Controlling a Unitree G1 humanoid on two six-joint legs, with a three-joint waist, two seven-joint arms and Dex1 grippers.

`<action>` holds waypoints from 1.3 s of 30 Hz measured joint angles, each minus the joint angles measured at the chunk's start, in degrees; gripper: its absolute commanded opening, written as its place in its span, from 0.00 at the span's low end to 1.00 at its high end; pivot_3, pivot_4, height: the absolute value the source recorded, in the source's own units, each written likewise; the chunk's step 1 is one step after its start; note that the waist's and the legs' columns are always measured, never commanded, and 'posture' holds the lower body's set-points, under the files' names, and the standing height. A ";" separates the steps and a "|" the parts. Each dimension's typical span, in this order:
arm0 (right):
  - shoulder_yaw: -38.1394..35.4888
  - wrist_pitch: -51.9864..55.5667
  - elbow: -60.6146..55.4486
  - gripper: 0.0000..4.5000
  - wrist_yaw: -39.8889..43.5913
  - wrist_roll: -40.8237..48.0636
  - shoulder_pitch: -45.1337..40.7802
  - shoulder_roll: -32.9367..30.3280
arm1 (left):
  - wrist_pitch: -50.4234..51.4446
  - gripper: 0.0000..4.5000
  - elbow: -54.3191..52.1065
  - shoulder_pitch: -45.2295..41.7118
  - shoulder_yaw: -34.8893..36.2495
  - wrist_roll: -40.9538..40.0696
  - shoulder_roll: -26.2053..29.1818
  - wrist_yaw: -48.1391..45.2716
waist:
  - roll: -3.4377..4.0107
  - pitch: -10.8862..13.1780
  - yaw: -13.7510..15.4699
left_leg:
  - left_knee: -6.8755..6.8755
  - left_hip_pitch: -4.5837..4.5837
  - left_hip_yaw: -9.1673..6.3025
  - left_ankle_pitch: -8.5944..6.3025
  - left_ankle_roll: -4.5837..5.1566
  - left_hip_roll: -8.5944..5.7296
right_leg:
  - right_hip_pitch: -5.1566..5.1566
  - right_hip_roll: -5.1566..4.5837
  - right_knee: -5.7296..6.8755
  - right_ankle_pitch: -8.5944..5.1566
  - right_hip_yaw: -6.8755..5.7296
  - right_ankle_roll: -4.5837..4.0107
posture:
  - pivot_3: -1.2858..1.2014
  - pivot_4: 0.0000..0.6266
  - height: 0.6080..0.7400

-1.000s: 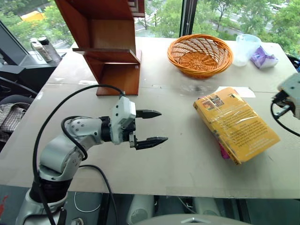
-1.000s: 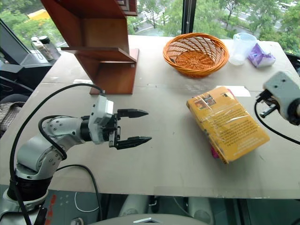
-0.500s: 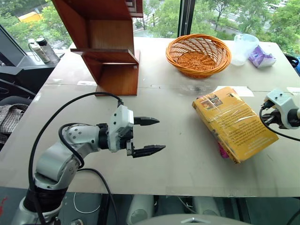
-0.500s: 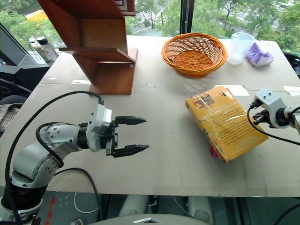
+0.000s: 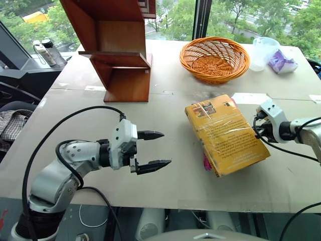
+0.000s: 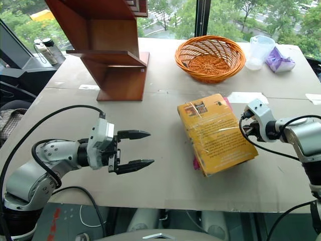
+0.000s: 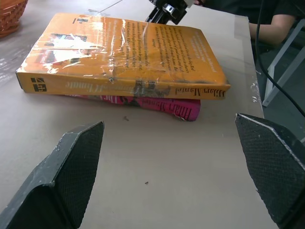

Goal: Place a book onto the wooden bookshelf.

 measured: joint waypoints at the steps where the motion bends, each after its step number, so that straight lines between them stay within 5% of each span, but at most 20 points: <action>1: -1.17 0.44 -0.42 0.02 -0.37 0.07 0.64 -0.63 | -0.15 1.00 0.01 0.11 0.29 0.00 0.09 -0.08 | 0.00 0.00 -0.06 | 0.01 0.01 0.02 0.00 0.00 0.00 | 0.00 0.00 0.00 -0.02 0.01 -0.03 | 0.52 0.24 0.95; 7: -10.40 3.74 -8.81 0.02 -1.66 2.18 1.92 -3.43 | -1.68 1.00 1.63 4.48 5.43 -0.96 1.58 -2.92 | -0.02 -0.02 -1.00 | -0.03 0.16 0.00 -0.01 -0.01 0.18 | 0.00 0.15 0.03 -0.03 0.01 -0.03 | 0.52 0.24 0.95; 15: -1.05 2.86 -14.35 0.02 -3.31 2.07 1.89 0.29 | -3.15 1.00 3.41 5.84 6.09 -0.77 1.62 -3.54 | -0.02 -0.01 -0.93 | 0.00 0.04 -0.02 0.00 -0.01 0.08 | -0.02 0.01 0.02 -0.01 -0.03 -0.06 | 0.52 0.24 0.95; 23: 0.45 1.48 -15.52 0.02 -3.42 2.74 -0.01 2.88 | -3.30 1.00 3.83 7.42 6.67 -0.60 1.62 -2.98 | -0.02 -0.01 -0.76 | -0.01 0.04 0.00 0.00 -0.01 0.09 | -0.06 0.03 0.01 -0.01 -0.03 -0.06 | 0.52 0.24 0.95; 28: -6.23 -14.43 -15.27 0.02 -0.14 2.15 9.30 3.90 | 1.82 1.00 3.78 7.26 6.65 -1.97 1.32 2.15 | -0.02 -0.01 0.18 | -0.02 -0.02 -0.07 0.00 -0.01 0.04 | -0.03 0.02 0.00 -0.03 -0.08 -0.02 | 0.52 0.24 0.95; 32: -17.72 -26.70 -15.10 0.25 10.19 4.85 20.88 2.36 | 9.95 1.00 3.98 4.57 6.00 -6.33 1.18 6.07 | -0.04 -0.02 0.40 | 0.00 0.03 -0.10 0.00 0.00 0.04 | 0.09 0.02 -0.04 -0.01 -0.10 0.17 | 0.52 0.24 0.95; 35: -30.24 -31.46 -15.55 0.58 18.51 10.27 31.82 3.32 | 21.71 1.00 7.85 -0.58 6.27 -15.59 0.64 10.13 | -0.03 -0.02 0.65 | 0.03 0.16 -0.29 0.00 0.00 0.08 | 0.25 0.07 -0.02 -0.06 -0.26 0.33 | 0.52 0.24 0.95; 39: -40.56 -31.76 -18.91 0.98 22.26 17.65 35.53 3.47 | 34.02 1.00 14.29 -7.85 6.43 -26.10 -2.17 16.08 | -0.04 0.01 -0.48 | 0.05 0.69 -0.33 0.01 -0.02 0.11 | 0.63 0.13 0.14 -0.15 -0.18 0.20 | 0.52 0.24 0.95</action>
